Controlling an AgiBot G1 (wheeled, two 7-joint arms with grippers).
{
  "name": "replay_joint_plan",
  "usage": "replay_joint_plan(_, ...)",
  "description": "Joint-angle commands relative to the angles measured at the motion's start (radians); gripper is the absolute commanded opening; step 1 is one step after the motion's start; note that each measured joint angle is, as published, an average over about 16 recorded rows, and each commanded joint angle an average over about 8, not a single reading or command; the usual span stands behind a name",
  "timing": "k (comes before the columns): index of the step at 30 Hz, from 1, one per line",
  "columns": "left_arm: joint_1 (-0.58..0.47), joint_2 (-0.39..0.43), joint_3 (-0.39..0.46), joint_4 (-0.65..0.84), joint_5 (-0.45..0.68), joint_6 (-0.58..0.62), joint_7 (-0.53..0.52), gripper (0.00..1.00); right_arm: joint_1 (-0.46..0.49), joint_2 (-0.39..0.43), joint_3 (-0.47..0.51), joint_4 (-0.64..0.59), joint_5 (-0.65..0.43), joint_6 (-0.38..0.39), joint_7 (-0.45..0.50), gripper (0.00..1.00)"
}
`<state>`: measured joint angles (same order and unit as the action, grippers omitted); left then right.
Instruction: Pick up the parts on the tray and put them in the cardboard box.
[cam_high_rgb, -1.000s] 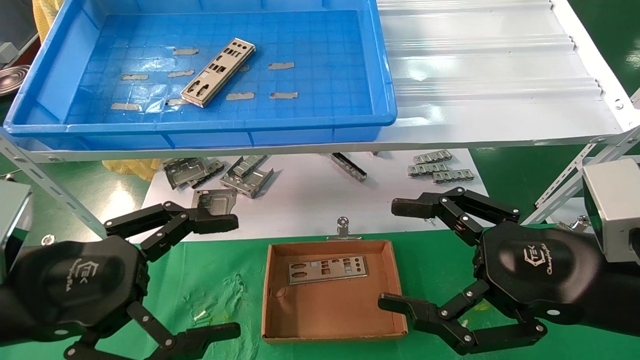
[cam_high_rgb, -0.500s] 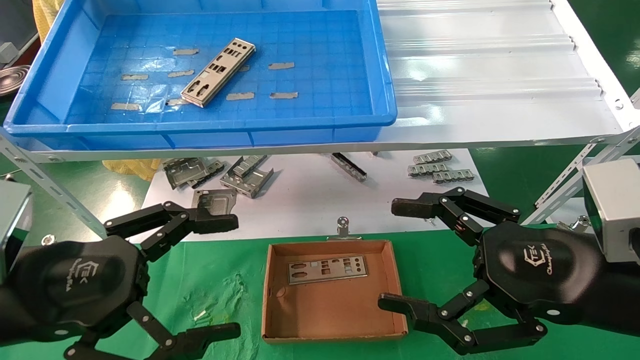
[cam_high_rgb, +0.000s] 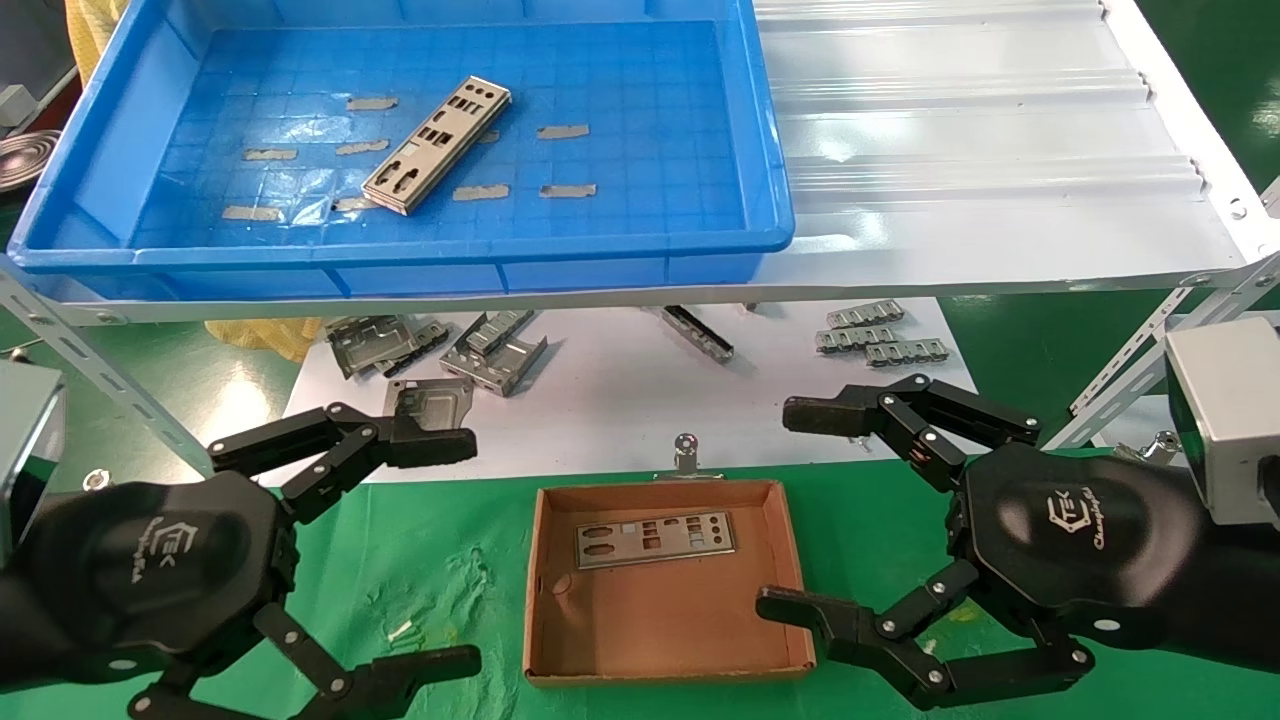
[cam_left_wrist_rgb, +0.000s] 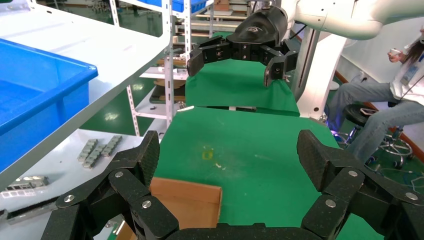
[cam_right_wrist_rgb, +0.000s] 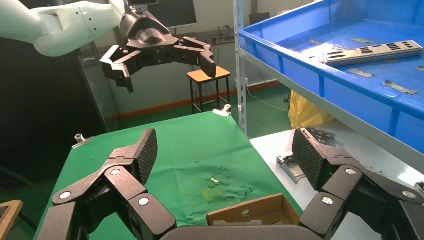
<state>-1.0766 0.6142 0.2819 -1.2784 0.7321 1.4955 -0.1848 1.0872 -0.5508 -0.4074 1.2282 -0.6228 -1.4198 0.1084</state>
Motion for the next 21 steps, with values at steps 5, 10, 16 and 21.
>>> replay_joint_plan(5, 0.0, 0.0, 0.0, 0.0, 0.0, 0.0, 0.0, 1.0, 0.0, 0.0, 0.0, 0.0, 0.0, 0.0, 0.0, 1.0)
replay_joint_plan(10, 0.0, 0.0, 0.0, 0.0, 0.0, 0.0, 0.0, 1.0, 0.0, 0.0, 0.0, 0.0, 0.0, 0.0, 0.0, 1.0)
replay_joint_plan(16, 0.0, 0.0, 0.0, 0.0, 0.0, 0.0, 0.0, 1.0, 0.0, 0.0, 0.0, 0.0, 0.0, 0.0, 0.0, 1.0)
replay_joint_plan(21, 0.0, 0.0, 0.0, 0.0, 0.0, 0.0, 0.0, 1.0, 0.0, 0.0, 0.0, 0.0, 0.0, 0.0, 0.0, 1.0)
